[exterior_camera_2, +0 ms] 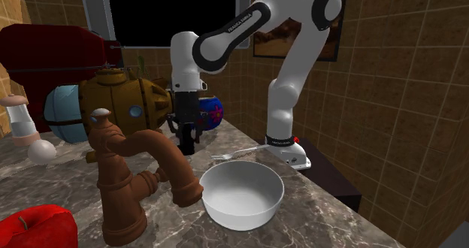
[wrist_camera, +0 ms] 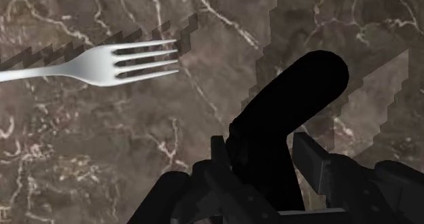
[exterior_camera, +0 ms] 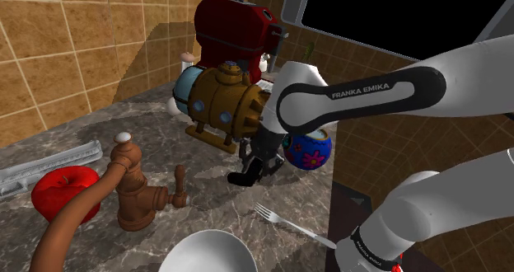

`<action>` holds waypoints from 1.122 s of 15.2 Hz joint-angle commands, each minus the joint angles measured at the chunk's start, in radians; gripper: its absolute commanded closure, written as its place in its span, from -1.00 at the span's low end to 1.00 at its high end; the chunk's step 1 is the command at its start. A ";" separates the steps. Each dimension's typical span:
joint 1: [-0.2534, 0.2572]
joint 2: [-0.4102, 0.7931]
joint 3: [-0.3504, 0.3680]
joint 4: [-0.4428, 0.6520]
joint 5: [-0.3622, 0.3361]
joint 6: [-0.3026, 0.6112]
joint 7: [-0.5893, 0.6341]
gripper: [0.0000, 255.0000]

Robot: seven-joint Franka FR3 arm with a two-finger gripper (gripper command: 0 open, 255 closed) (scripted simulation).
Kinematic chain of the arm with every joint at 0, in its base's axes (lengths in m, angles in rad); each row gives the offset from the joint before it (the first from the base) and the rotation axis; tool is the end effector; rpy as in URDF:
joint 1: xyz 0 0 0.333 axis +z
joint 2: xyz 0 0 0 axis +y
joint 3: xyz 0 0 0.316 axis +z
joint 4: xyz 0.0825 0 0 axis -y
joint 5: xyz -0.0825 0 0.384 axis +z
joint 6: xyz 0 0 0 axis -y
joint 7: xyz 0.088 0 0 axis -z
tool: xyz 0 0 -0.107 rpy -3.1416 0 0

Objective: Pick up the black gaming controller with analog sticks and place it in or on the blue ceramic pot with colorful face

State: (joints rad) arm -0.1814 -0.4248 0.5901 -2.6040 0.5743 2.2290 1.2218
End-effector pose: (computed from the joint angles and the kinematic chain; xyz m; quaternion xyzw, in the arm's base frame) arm 0.3705 0.1708 0.3732 -0.8178 0.5647 0.0698 0.0866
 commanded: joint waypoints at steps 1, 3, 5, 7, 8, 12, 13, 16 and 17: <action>0.018 0.044 0.018 0.004 -0.007 -0.127 0.038 1.00; 0.037 0.028 -0.009 0.016 -0.018 -0.157 0.049 1.00; 0.049 0.011 -0.029 0.030 -0.027 -0.186 0.058 1.00; 0.052 -0.006 -0.040 0.044 -0.033 -0.218 0.065 1.00; 0.052 -0.014 -0.045 0.052 -0.035 -0.233 0.068 1.00; 0.052 -0.044 -0.062 0.084 -0.045 -0.294 0.079 1.00; 0.052 -0.050 -0.066 0.093 -0.047 -0.309 0.082 1.00; 0.052 -0.068 -0.078 0.120 -0.055 -0.353 0.090 1.00; 0.051 -0.073 -0.082 0.129 -0.057 -0.368 0.093 1.00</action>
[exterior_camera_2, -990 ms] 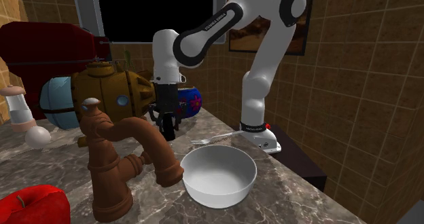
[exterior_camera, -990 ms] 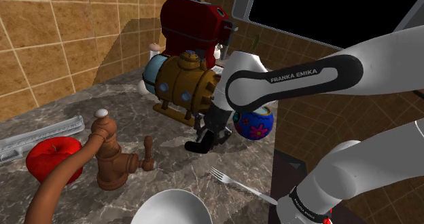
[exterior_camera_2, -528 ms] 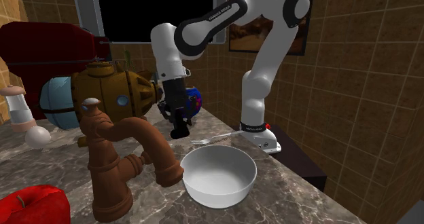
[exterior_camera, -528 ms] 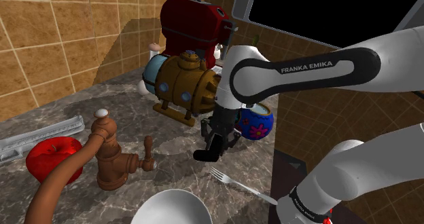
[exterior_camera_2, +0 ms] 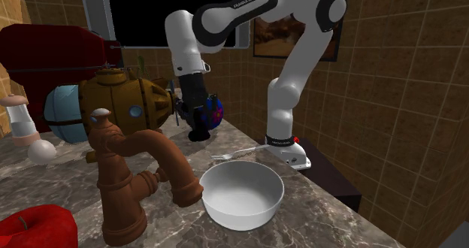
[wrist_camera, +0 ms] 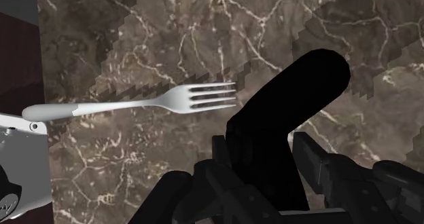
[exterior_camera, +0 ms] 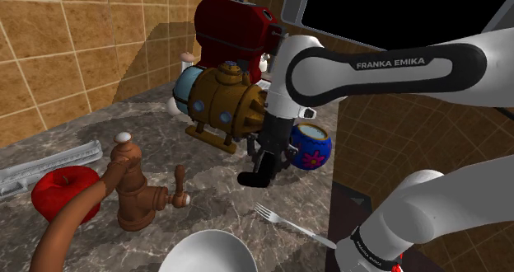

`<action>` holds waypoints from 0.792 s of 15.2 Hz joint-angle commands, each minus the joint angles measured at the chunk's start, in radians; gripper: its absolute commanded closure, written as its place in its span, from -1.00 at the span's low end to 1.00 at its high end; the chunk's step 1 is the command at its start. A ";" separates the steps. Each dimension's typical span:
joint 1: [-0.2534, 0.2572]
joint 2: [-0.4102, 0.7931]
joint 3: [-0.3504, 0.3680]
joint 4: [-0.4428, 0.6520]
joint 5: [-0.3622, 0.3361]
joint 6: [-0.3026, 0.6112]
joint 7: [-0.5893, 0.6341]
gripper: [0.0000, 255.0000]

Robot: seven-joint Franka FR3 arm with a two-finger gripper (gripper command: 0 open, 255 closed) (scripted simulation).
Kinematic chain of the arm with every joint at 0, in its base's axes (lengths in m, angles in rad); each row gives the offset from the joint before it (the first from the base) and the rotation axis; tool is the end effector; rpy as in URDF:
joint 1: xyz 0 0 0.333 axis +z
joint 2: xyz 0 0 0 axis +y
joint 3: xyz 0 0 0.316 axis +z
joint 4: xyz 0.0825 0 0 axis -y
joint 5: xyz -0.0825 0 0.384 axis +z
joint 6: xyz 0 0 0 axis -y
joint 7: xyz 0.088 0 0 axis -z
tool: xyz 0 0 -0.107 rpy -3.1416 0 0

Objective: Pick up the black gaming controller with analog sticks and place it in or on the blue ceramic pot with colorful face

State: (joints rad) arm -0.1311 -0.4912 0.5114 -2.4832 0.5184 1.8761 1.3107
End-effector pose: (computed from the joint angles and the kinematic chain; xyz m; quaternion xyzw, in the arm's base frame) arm 0.3526 0.1848 0.4286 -0.8175 0.5580 0.1383 0.0328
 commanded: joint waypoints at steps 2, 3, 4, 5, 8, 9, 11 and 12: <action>0.000 -0.016 -0.011 0.028 -0.007 -0.043 0.010 1.00; 0.000 -0.021 -0.015 0.038 -0.009 -0.058 0.013 1.00; -0.001 -0.025 -0.018 0.048 -0.012 -0.072 0.016 1.00; -0.001 -0.028 -0.022 0.059 -0.014 -0.085 0.019 1.00; -0.002 -0.038 -0.033 0.091 -0.022 -0.126 0.028 1.00; -0.003 -0.040 -0.036 0.102 -0.024 -0.140 0.031 1.00; -0.004 -0.045 -0.043 0.125 -0.029 -0.166 0.038 1.00; -0.005 -0.046 -0.047 0.136 -0.031 -0.179 0.041 1.00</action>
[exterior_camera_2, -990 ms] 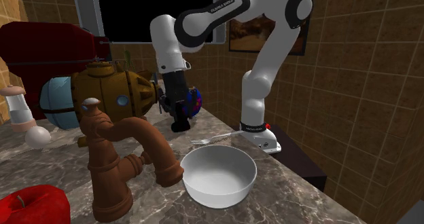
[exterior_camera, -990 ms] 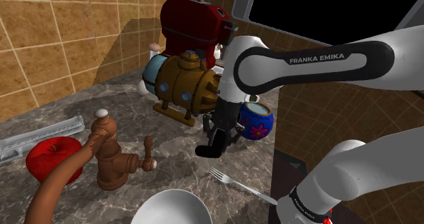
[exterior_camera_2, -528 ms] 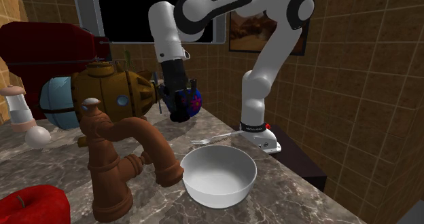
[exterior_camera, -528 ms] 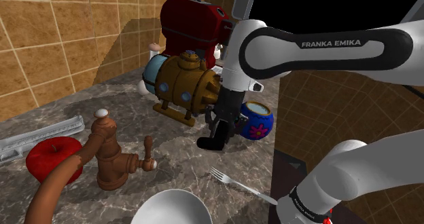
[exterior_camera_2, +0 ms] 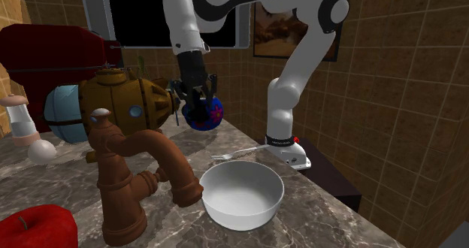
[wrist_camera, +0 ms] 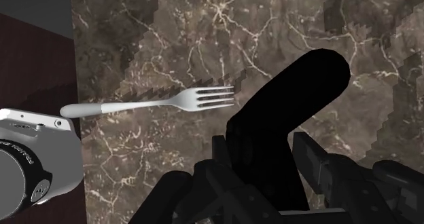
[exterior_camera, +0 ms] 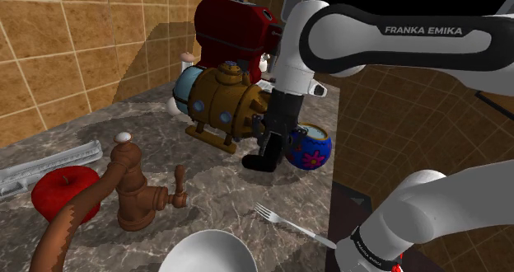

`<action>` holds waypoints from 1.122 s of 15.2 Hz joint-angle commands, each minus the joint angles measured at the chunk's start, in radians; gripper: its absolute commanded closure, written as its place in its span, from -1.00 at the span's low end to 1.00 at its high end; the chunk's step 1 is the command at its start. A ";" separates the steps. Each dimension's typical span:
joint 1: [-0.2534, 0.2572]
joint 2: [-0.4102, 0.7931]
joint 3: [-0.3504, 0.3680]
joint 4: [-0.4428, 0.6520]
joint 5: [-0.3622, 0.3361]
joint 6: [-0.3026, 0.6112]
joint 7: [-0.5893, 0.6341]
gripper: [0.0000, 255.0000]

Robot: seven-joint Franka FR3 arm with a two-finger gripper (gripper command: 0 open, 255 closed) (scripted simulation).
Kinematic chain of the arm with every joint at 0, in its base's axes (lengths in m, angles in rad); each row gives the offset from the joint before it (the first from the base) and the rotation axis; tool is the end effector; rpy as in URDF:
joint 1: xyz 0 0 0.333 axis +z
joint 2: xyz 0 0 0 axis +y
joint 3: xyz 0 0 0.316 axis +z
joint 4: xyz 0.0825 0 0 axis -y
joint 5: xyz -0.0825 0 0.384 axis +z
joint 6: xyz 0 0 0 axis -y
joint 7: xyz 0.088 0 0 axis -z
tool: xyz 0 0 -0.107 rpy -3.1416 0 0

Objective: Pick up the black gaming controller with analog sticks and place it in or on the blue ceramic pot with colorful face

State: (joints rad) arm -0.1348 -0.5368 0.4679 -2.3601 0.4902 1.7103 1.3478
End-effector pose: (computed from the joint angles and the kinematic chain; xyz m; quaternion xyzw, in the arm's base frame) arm 0.3516 0.1853 0.4916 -0.8176 0.5580 0.1384 0.0327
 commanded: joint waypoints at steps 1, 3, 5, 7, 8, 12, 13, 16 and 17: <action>-0.001 -0.002 -0.006 0.025 -0.005 -0.027 0.007 1.00; -0.003 -0.004 -0.013 0.049 -0.010 -0.053 0.013 1.00; -0.004 -0.006 -0.019 0.074 -0.014 -0.078 0.020 1.00; -0.005 -0.006 -0.024 0.100 -0.018 -0.104 0.026 1.00; -0.006 -0.006 -0.027 0.113 -0.020 -0.116 0.030 1.00; -0.008 -0.002 -0.038 0.167 -0.028 -0.166 0.043 1.00; -0.009 -0.002 -0.039 0.176 -0.029 -0.173 0.045 1.00; -0.032 -0.013 -0.099 0.157 -0.067 -0.193 -0.027 1.00; -0.041 -0.014 -0.119 0.152 -0.080 -0.198 -0.051 1.00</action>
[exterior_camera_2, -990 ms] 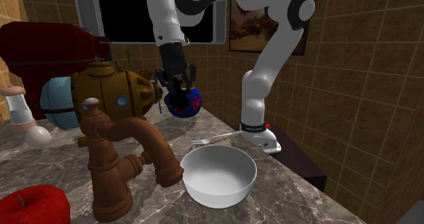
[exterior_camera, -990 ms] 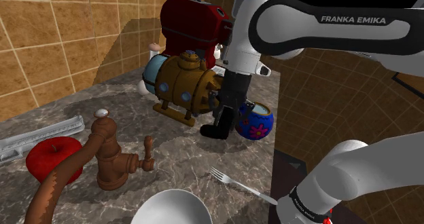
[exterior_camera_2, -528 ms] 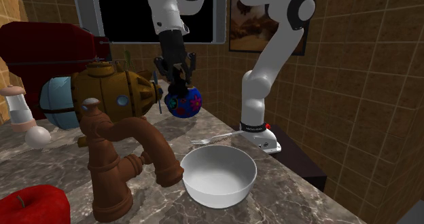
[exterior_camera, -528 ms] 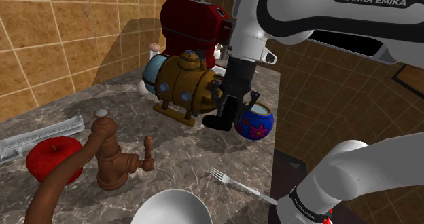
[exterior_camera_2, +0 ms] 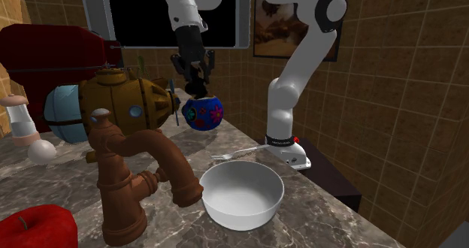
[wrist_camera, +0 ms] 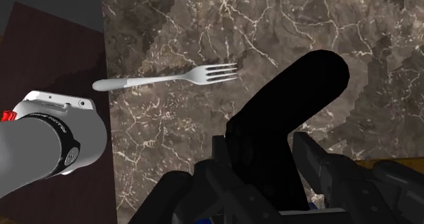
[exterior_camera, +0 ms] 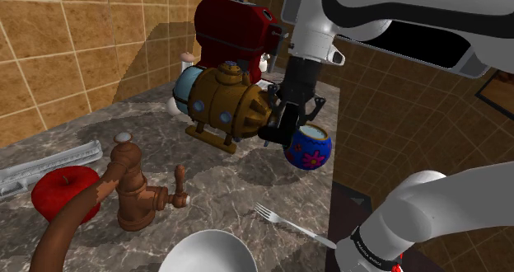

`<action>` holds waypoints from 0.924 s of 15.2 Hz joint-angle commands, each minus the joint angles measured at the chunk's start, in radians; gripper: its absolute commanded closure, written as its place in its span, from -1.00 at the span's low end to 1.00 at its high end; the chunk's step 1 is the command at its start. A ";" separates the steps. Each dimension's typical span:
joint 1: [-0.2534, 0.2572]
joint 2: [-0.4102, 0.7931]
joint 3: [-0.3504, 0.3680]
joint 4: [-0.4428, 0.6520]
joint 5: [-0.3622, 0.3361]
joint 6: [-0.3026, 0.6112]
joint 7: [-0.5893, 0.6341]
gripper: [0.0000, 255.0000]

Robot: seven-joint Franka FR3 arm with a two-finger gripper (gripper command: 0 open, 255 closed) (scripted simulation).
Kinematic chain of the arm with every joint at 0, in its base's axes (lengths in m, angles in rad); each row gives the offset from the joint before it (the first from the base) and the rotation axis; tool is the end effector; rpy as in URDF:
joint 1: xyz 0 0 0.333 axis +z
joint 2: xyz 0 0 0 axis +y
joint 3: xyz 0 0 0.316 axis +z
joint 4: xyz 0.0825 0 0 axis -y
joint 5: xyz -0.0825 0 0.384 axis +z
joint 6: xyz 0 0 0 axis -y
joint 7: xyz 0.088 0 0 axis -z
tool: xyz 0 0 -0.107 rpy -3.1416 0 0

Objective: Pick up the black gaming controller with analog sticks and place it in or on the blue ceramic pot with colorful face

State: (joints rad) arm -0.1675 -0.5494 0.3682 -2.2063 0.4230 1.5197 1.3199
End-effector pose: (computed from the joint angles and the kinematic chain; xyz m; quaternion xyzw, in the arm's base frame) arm 0.3582 0.1457 0.5623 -0.8173 0.5585 0.1384 0.0325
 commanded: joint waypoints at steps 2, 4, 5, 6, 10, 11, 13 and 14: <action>-0.025 0.000 -0.057 -0.007 -0.041 -0.018 -0.071 1.00; -0.044 0.005 -0.094 -0.008 -0.070 -0.026 -0.118 1.00; -0.053 0.009 -0.113 -0.007 -0.085 -0.030 -0.141 1.00; -0.062 0.015 -0.131 -0.004 -0.100 -0.033 -0.164 1.00; -0.101 0.048 -0.200 0.015 -0.159 -0.044 -0.255 1.00; -0.110 0.059 -0.217 0.023 -0.173 -0.045 -0.278 1.00; -0.132 0.087 -0.254 0.044 -0.205 -0.049 -0.328 1.00; -0.132 0.086 -0.253 0.030 -0.204 -0.036 -0.330 1.00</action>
State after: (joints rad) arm -0.2947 -0.4692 0.1233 -2.1769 0.2261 1.4803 1.0025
